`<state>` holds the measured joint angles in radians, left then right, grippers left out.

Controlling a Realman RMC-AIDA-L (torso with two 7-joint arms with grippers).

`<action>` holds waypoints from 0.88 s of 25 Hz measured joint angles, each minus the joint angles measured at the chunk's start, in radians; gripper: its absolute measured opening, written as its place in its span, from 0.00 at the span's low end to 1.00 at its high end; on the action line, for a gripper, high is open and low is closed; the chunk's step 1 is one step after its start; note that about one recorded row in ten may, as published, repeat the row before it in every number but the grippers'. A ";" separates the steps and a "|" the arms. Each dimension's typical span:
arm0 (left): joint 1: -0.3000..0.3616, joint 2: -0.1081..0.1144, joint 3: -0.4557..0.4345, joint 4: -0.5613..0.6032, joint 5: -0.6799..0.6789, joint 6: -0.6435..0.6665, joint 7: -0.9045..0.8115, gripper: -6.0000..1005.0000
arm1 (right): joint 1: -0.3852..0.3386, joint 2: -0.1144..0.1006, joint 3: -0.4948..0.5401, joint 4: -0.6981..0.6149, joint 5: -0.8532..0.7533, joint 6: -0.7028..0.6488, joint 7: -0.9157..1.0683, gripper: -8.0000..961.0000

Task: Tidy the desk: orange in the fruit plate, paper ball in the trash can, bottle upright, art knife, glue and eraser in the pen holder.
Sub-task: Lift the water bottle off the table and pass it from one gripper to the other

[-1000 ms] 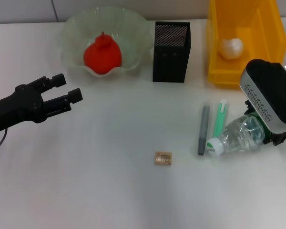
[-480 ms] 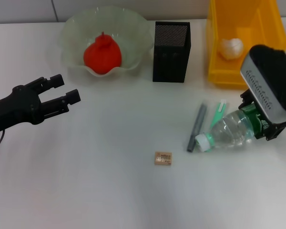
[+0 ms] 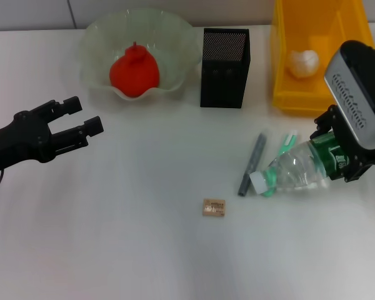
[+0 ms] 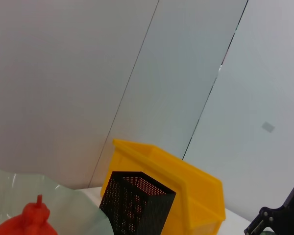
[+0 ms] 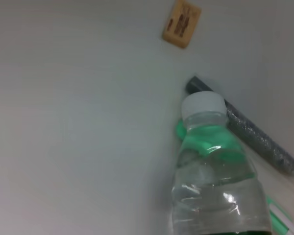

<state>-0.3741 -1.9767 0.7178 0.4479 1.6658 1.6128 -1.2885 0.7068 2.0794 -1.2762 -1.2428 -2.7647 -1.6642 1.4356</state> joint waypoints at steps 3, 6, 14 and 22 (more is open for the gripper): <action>0.000 0.003 0.000 0.000 0.000 0.002 0.000 0.79 | 0.001 -0.001 0.041 -0.007 0.020 -0.026 -0.002 0.79; 0.000 0.005 0.000 -0.002 0.000 0.005 0.000 0.79 | 0.002 -0.002 0.081 -0.025 0.046 -0.059 -0.007 0.79; 0.001 0.005 -0.001 -0.005 0.000 0.019 0.001 0.79 | -0.002 -0.004 0.171 -0.046 0.086 -0.118 -0.022 0.79; 0.005 -0.004 -0.061 -0.006 0.000 0.058 0.003 0.79 | -0.010 -0.030 0.373 -0.055 0.238 -0.202 -0.059 0.79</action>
<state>-0.3696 -1.9811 0.6571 0.4419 1.6656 1.6704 -1.2854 0.6964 2.0496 -0.9033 -1.2981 -2.5266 -1.8664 1.3764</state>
